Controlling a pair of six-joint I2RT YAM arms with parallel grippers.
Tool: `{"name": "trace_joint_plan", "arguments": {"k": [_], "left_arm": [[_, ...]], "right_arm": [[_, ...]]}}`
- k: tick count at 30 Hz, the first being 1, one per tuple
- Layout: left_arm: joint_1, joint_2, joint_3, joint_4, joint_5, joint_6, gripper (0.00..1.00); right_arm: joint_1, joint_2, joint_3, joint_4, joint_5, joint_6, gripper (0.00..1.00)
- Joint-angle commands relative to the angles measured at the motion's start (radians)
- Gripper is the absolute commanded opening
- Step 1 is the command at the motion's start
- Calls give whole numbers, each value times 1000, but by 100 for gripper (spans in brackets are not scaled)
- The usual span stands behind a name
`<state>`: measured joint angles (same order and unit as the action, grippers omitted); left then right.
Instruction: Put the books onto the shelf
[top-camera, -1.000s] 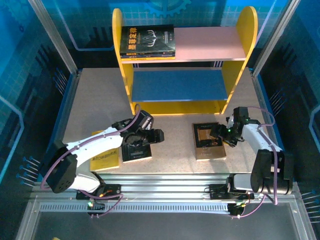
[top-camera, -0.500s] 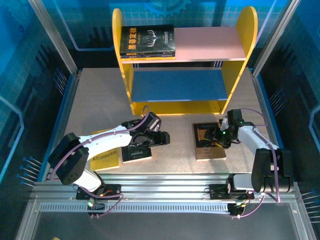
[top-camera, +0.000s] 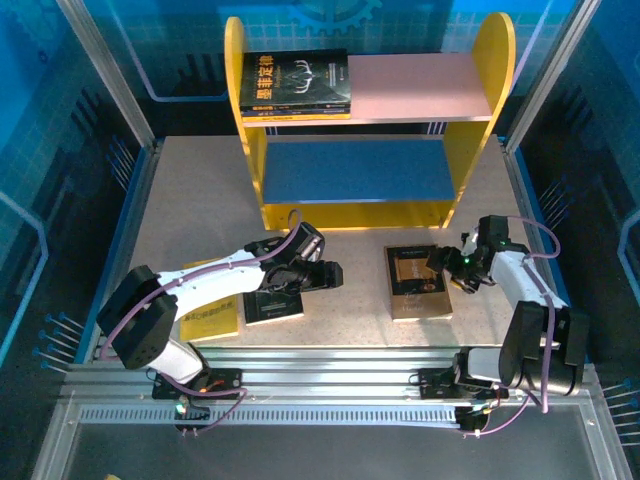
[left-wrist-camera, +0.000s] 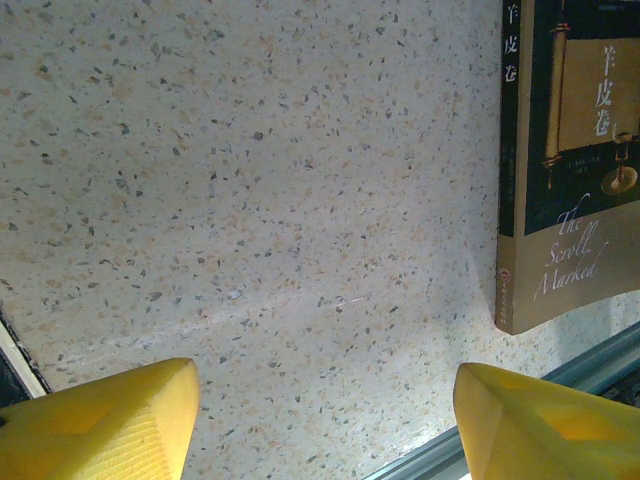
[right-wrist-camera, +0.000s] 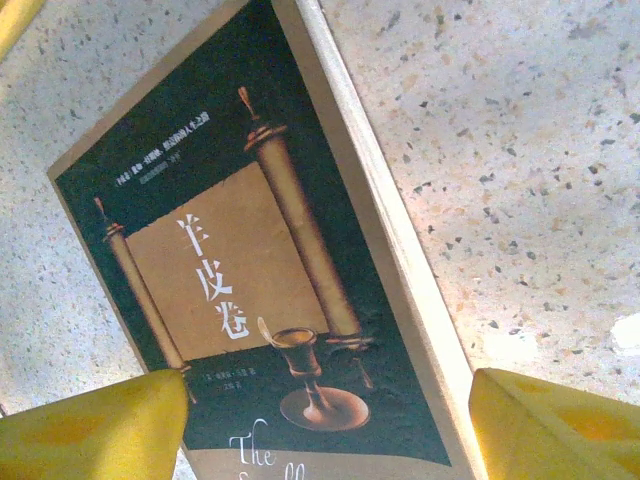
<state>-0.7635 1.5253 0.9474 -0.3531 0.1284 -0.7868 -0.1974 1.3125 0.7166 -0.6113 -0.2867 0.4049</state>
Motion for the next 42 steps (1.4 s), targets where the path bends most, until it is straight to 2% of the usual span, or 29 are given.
{"name": "trace_joint_plan", "arguments": {"k": [1, 10, 17, 23, 34, 37, 42], "left_arm": [[-8, 15, 41, -1, 1, 12, 69], [-10, 53, 59, 8, -10, 9, 70], [-11, 46, 56, -18, -19, 11, 70], [-12, 65, 44, -18, -35, 8, 71], [-15, 159, 48, -12, -27, 4, 71], [-14, 174, 56, -19, -32, 6, 71], [-15, 181, 65, -28, -47, 13, 71]], "right_arm": [[-12, 49, 28, -24, 1, -33, 75], [23, 126, 56, -10, -31, -67, 70], [86, 159, 75, -6, -37, -77, 63], [196, 185, 75, 40, -79, -30, 60], [492, 223, 136, 174, -124, 143, 57], [532, 243, 190, 149, -106, 135, 56], [525, 240, 195, 114, -35, 107, 56]]}}
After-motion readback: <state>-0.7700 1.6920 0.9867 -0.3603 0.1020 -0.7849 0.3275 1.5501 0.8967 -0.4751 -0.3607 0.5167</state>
